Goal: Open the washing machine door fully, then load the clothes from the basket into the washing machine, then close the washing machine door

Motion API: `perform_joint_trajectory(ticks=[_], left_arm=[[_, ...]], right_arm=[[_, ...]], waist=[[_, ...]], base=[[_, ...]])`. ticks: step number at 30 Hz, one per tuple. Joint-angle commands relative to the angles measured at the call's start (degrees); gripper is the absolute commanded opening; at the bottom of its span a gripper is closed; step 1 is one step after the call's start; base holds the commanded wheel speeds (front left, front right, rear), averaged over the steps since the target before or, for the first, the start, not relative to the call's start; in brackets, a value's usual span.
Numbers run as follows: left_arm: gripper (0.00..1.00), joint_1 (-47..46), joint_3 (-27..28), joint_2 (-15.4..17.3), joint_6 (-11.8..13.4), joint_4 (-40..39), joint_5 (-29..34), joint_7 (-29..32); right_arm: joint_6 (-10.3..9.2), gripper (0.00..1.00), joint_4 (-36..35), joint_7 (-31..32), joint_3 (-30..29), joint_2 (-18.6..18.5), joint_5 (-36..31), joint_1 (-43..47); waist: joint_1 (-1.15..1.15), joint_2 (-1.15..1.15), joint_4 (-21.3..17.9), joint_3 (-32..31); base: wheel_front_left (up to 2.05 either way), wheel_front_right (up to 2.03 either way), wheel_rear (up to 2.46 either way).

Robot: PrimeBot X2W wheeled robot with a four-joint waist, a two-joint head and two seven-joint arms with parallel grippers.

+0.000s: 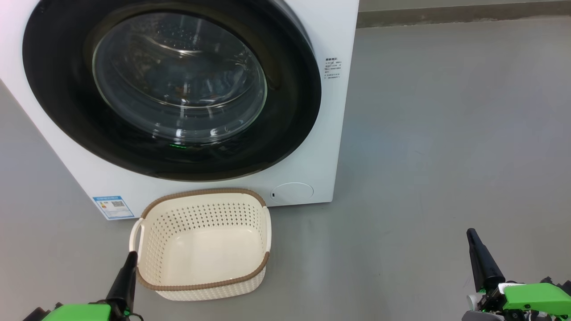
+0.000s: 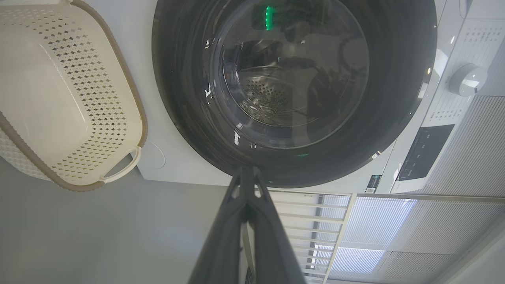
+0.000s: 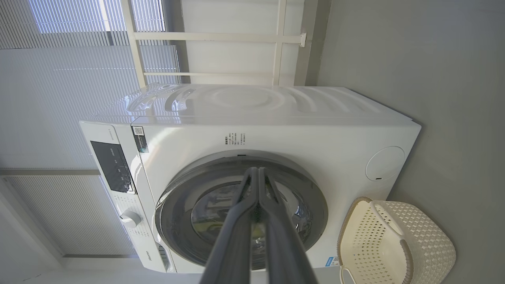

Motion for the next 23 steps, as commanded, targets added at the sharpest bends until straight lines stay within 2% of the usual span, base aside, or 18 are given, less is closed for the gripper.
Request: perform_joint_trajectory(ticks=[1, 23], left_arm=[[0.0, -2.3, 2.0, 1.5, -0.4, -1.1, -0.5, 0.3], [0.0, -2.3, 2.0, 1.5, -0.4, -1.1, -0.5, 0.3]], right_arm=[[0.09, 0.0, -1.4, 0.4, 1.4, -0.3, -0.1, -2.3], [0.09, 0.0, -1.4, 0.4, 1.4, -0.2, -0.1, -2.3]], waist=[[0.0, 0.0, 0.0, 0.0], [0.0, 0.0, 0.0, 0.0]], base=[[0.0, 0.0, 0.0], [0.0, 0.0, 0.0]])
